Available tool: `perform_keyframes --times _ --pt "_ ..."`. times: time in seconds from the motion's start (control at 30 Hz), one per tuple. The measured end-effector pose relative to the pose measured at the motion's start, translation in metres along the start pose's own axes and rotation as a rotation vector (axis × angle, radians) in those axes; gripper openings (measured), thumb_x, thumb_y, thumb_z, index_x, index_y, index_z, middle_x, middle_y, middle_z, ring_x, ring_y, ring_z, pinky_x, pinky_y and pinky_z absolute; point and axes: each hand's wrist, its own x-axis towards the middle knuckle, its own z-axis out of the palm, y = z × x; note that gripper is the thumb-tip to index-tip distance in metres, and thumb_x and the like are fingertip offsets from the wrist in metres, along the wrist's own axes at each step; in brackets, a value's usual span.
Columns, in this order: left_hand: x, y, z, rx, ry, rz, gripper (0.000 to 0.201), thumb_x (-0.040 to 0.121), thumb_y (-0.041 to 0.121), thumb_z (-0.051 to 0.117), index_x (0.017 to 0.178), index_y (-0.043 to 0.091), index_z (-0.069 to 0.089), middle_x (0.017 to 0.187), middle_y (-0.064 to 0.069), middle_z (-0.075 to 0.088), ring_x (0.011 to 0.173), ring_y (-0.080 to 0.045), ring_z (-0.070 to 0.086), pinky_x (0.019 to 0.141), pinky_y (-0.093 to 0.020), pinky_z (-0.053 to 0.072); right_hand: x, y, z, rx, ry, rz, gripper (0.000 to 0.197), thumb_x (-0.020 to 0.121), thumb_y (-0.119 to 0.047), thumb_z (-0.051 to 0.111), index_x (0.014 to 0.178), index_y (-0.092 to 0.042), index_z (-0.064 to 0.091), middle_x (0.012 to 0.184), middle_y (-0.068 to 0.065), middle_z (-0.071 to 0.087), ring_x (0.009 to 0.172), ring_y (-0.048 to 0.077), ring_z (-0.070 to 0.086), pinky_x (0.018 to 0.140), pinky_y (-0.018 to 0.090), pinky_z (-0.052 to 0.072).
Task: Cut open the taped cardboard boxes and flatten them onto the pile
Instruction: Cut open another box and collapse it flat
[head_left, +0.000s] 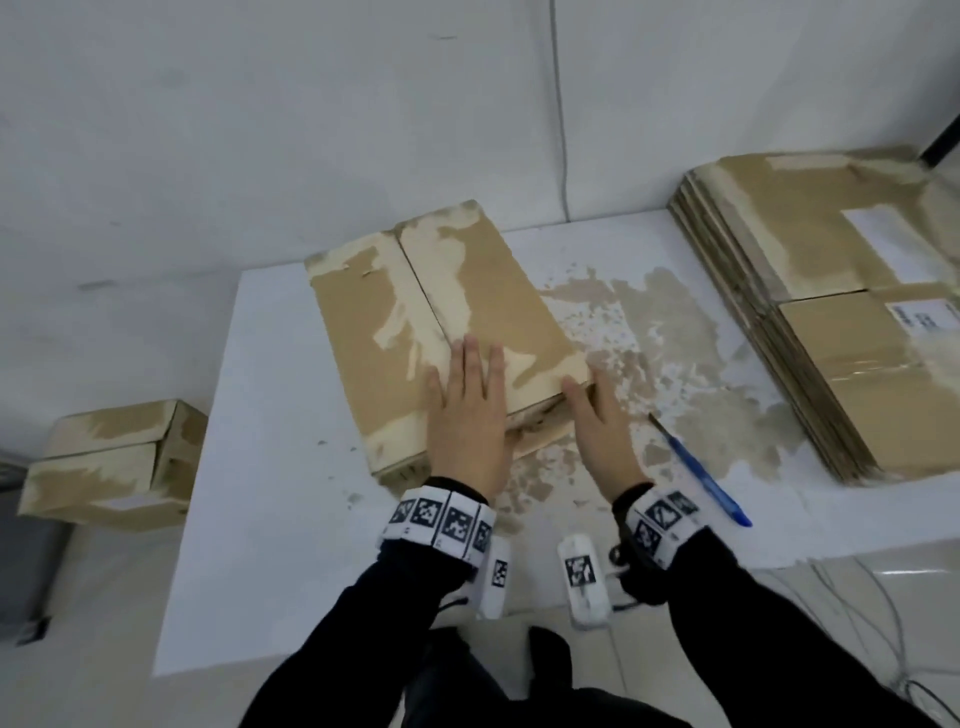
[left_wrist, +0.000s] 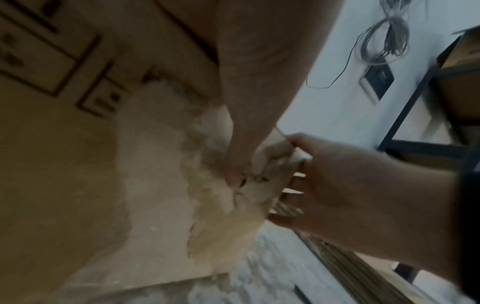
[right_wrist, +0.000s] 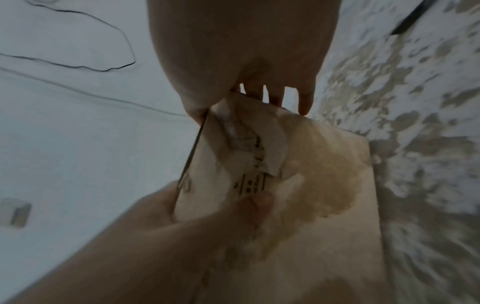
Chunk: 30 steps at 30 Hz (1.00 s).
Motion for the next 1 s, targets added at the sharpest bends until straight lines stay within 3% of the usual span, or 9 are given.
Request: perform_keyframes --times 0.1,0.2,0.27,0.4,0.6,0.67,0.8,0.9,1.0 --pt "-0.006 -0.007 0.003 0.003 0.014 0.117 0.084 0.097 0.039 0.047 0.151 0.015 -0.013 0.16 -0.011 -0.01 0.148 -0.024 -0.01 0.118 -0.043 -0.004 -0.008 0.032 -0.019 0.236 0.037 0.188 0.052 0.101 -0.047 0.02 0.135 -0.018 0.047 0.132 -0.003 0.054 0.118 0.009 0.052 0.098 0.025 0.041" --pt "-0.009 -0.012 0.001 -0.017 0.078 0.202 0.079 0.096 0.044 0.045 0.153 0.015 -0.002 0.16 -0.011 0.004 0.148 -0.025 0.002 0.118 -0.044 0.003 0.003 0.052 -0.029 0.432 0.031 0.579 0.068 0.097 -0.057 0.019 0.138 -0.007 0.041 0.137 0.015 0.048 0.113 0.025 0.049 0.098 0.037 0.039" --pt "-0.011 -0.011 0.001 -0.076 0.171 0.224 0.078 0.092 0.049 0.048 0.153 0.014 0.013 0.157 -0.013 0.021 0.146 -0.027 0.017 0.116 -0.045 0.012 0.006 0.051 -0.029 0.518 -0.053 0.619 0.072 0.095 -0.061 0.022 0.14 -0.007 0.039 0.138 0.015 0.048 0.114 0.028 0.05 0.099 0.038 0.04" --pt "-0.008 -0.005 -0.016 -0.55 0.432 0.139 0.081 0.089 0.054 0.049 0.152 0.019 0.013 0.158 -0.004 0.019 0.146 -0.018 0.017 0.117 -0.042 0.015 0.004 0.013 -0.04 0.547 0.034 0.131 0.052 0.094 -0.052 0.041 0.138 -0.025 0.041 0.139 0.003 0.05 0.124 0.022 0.051 0.099 0.041 0.044" --pt "-0.021 -0.002 -0.014 -1.522 0.275 -0.221 0.085 0.07 0.041 0.074 0.141 0.019 0.032 0.131 0.005 0.054 0.123 -0.012 0.053 0.097 -0.037 0.051 0.015 -0.062 -0.048 -0.072 -0.077 -0.574 0.075 0.083 -0.026 0.07 0.138 -0.047 0.024 0.136 -0.034 0.037 0.126 -0.012 0.038 0.104 0.02 0.039" --pt "-0.035 -0.013 -0.008 -1.556 0.332 -0.297 0.083 0.071 0.04 0.067 0.141 0.017 0.03 0.138 -0.002 0.048 0.127 -0.019 0.049 0.101 -0.039 0.047 0.016 -0.064 -0.035 -0.226 -0.188 -0.684 0.074 0.084 -0.026 0.068 0.141 -0.041 0.024 0.141 -0.025 0.035 0.13 -0.007 0.037 0.108 0.025 0.037" --pt "-0.061 -0.043 -0.033 -1.209 0.748 -0.338 0.072 0.084 0.05 0.051 0.147 0.031 0.023 0.155 0.006 0.027 0.142 -0.013 0.027 0.116 -0.046 0.025 0.011 -0.036 0.0 -0.601 -0.341 -0.932 0.064 0.089 -0.033 0.054 0.147 -0.028 0.026 0.153 -0.006 0.028 0.143 0.02 0.023 0.114 0.045 0.028" --pt "-0.047 -0.056 -0.052 -1.049 0.553 -0.344 0.074 0.082 0.065 0.05 0.147 0.035 0.029 0.152 0.006 0.033 0.14 -0.012 0.031 0.115 -0.044 0.029 0.002 -0.03 0.026 -0.661 -0.43 -1.018 0.06 0.092 -0.029 0.056 0.146 -0.024 0.031 0.153 -0.001 0.031 0.144 0.021 0.021 0.115 0.042 0.023" --pt "-0.039 -0.068 -0.05 -1.221 0.418 -0.45 0.061 0.088 0.044 0.055 0.145 0.034 0.036 0.144 0.009 0.046 0.126 -0.01 0.048 0.107 -0.038 0.042 -0.003 -0.033 0.016 -0.558 -0.382 -0.921 0.047 0.095 -0.032 0.05 0.139 -0.017 0.044 0.147 0.003 0.041 0.138 0.018 0.032 0.113 0.033 0.023"
